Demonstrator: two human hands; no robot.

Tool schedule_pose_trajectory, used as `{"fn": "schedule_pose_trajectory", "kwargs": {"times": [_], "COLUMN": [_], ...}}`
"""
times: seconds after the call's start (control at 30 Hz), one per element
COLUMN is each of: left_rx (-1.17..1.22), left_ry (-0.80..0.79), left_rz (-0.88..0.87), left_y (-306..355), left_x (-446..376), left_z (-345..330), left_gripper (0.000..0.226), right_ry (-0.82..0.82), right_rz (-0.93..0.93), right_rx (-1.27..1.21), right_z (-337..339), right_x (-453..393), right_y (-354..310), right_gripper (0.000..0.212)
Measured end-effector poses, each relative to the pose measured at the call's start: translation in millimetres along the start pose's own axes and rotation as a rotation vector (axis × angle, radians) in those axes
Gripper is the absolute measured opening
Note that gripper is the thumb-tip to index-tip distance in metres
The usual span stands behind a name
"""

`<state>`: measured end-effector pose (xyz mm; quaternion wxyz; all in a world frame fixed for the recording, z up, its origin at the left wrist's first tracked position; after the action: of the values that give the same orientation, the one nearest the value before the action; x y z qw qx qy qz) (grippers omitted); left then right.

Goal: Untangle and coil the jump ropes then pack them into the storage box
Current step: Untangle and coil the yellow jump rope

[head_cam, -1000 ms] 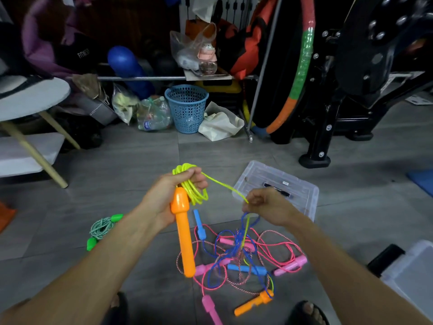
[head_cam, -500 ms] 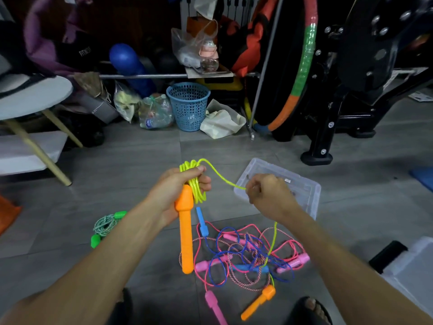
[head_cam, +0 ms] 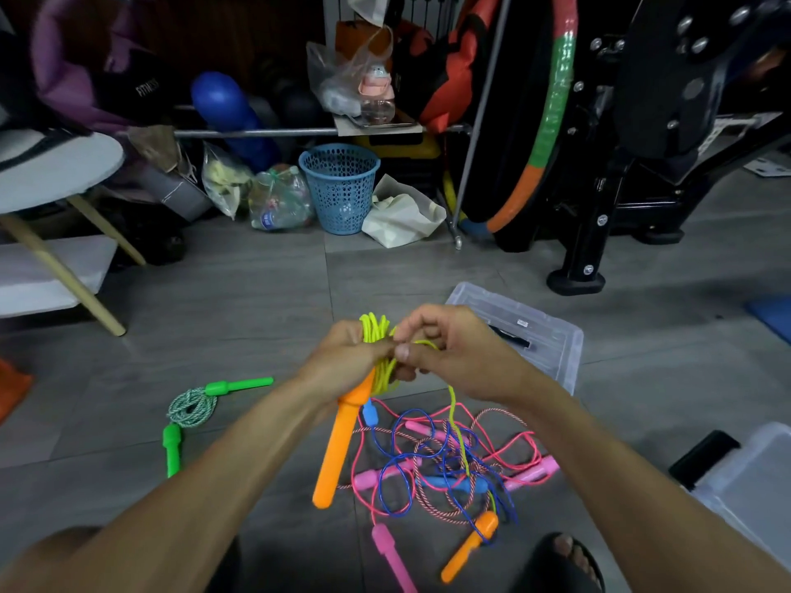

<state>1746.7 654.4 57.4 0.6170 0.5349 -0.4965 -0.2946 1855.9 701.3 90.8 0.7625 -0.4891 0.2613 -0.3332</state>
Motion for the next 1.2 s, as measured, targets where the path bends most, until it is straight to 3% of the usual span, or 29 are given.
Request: {"fn": "schedule_pose_trajectory", "kwargs": {"times": [0.13, 0.33, 0.4, 0.5, 0.7, 0.87, 0.93, 1.1, 1.2], "left_rx": [0.079, 0.032, 0.081, 0.1, 0.008, -0.041, -0.031, 0.352, 0.508], "left_ry": [-0.103, -0.153, -0.129, -0.073, -0.144, -0.265, -0.296, -0.232, -0.106], "left_rz": [0.147, 0.126, 0.095, 0.072, 0.178, 0.146, 0.139, 0.083, 0.08], "left_y": [-1.7, -2.2, -0.3, 1.4, -5.4, -7.7, -8.2, 9.7, 17.7], "left_x": [7.0, 3.8, 4.4, 3.6, 5.6, 8.7, 9.2, 3.5, -8.6], "left_z": [-4.5, -0.5, -0.1, 4.8, 5.6, -1.9, -3.2, 13.0, 40.8], "left_gripper": [0.016, 0.02, 0.014, 0.012, 0.016, 0.031, 0.021, 0.012, 0.013], "right_ry": [0.038, 0.179, 0.108, 0.0, 0.069, 0.146, 0.167, 0.101, 0.162], "right_rz": [-0.042, -0.03, -0.137, -0.243, -0.089, 0.045, 0.056, -0.14, -0.291], "right_rx": [-0.044, 0.171, 0.104, -0.069, 0.032, 0.1, 0.081, 0.059, 0.004], "right_z": [16.5, 27.6, 33.5, 48.9, 38.6, 12.9, 11.0, 47.9, 80.9], "right_x": [-3.0, -3.4, -2.2, 1.2, -2.8, -7.2, -10.6, -12.0, -3.3], "right_y": [6.1, 16.5, 25.5, 32.8, 8.8, 8.5, 11.0, 45.8, 78.8], "right_gripper": [0.021, 0.022, 0.023, 0.003, 0.01, 0.015, 0.015, 0.012, 0.018]}}
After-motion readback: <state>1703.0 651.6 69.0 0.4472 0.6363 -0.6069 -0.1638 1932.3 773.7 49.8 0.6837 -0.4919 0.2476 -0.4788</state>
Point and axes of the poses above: each hand's wrist, its own x-axis away from the middle knuckle, its own z-axis out of the back of the hand, y = z × x, the point moved 5 cm from there along -x, towards the middle knuckle, and after that the axes turned 10 degrees about y, right-handed, at the moved point
